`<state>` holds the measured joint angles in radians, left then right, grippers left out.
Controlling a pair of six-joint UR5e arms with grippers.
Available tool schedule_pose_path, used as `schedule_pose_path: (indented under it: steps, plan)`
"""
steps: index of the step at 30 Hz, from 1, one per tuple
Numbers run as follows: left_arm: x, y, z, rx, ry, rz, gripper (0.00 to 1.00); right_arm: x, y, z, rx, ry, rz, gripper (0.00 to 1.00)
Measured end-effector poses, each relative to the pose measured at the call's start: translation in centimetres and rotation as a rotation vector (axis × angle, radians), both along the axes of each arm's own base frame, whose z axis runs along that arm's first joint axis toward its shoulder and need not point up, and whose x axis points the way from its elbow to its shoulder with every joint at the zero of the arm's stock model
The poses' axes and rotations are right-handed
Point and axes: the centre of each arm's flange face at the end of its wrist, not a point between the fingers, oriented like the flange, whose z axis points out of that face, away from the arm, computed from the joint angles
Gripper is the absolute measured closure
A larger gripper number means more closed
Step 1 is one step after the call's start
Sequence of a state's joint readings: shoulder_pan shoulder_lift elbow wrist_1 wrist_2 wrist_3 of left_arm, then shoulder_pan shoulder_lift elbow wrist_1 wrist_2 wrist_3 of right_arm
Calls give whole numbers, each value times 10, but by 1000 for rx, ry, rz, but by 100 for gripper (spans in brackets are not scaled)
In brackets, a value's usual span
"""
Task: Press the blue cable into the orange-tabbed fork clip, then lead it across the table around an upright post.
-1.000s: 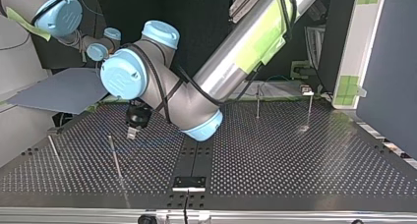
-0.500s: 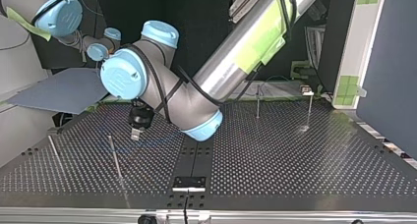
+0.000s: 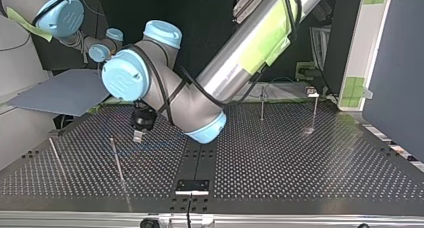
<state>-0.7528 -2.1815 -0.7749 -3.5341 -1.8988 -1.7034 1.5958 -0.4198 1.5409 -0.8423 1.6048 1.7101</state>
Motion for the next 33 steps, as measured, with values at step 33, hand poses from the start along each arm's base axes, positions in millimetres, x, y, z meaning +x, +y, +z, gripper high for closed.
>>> schedule_pose_path:
  steps: [33]
  plan:
    - [-53, 66, 79, -386, -111, 20, 0, 2, 0, 0, -1, -2, 3, 100]
